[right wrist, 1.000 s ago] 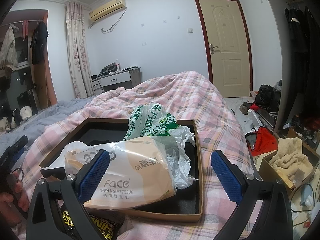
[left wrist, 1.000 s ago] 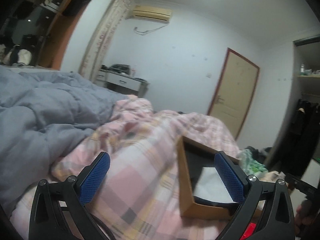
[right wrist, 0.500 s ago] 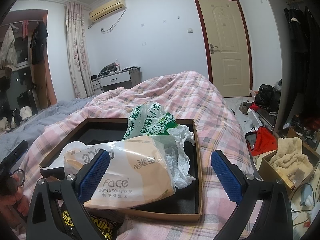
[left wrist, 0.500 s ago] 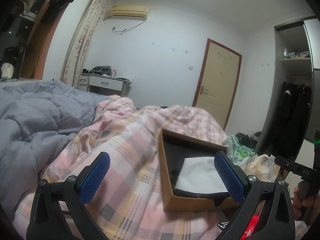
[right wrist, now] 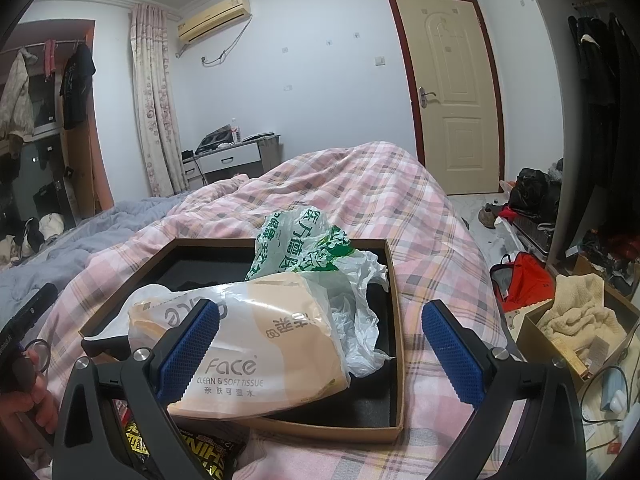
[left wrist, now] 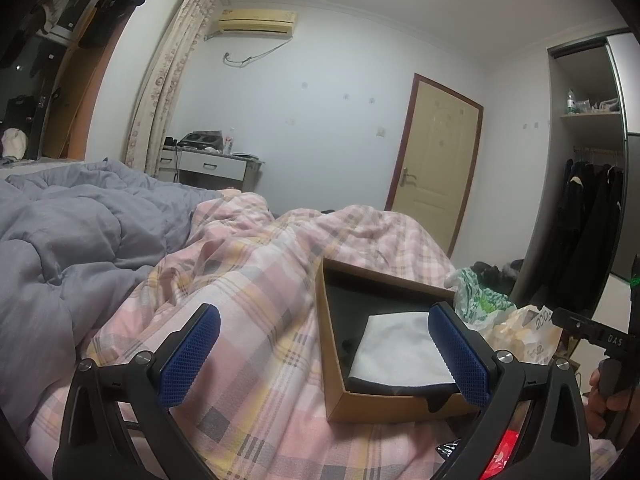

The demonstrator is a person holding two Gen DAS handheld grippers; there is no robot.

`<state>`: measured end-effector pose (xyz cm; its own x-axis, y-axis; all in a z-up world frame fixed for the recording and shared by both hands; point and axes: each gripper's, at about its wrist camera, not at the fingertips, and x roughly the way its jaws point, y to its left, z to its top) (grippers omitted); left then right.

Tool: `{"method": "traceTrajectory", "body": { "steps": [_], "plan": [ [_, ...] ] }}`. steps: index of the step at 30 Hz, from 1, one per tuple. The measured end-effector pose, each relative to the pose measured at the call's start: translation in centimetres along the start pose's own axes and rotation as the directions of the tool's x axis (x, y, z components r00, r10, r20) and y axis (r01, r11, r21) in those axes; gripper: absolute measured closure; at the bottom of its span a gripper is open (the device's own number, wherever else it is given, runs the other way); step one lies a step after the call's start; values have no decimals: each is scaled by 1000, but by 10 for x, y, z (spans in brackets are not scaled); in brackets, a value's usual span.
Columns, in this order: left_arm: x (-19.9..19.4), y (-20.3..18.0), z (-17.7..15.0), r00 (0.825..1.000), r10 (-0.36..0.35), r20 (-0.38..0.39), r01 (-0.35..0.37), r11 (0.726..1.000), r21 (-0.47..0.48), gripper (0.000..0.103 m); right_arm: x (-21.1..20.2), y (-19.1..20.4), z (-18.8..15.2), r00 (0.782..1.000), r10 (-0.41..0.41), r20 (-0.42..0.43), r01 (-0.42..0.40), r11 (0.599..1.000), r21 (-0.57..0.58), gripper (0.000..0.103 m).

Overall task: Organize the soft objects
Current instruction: 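Lower the red tissue pack onto the bedspread beside the box and open left gripper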

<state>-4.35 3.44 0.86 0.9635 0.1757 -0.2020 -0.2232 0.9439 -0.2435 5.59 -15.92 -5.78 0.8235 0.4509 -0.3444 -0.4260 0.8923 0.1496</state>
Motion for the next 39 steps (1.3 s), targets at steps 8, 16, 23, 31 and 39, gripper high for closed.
{"method": "traceTrajectory", "body": {
  "steps": [8,16,23,31,39],
  "plan": [
    [0,-1,1,1000,0,-5,0,1000,8,0,-1,-1,2,1000,1,0,-1,1000,5,2],
    [0,0,1,1000,0,-7,0,1000,9,0,-1,-1,4,1000,1,0,-1,1000,8,2],
    [-1,1,1,1000,5,-15,-5,1000,7,0,-1,0,4,1000,2,-2,-2,1000,13,2],
    [4,3,1,999,14,-39,-14,1000,5,0,-1,-1,4,1000,2,-1,-2,1000,14,2],
    [5,3,1,999,15,-40,-15,1000,9,0,-1,0,4,1000,0,-3,0,1000,10,2]
  ]
}}
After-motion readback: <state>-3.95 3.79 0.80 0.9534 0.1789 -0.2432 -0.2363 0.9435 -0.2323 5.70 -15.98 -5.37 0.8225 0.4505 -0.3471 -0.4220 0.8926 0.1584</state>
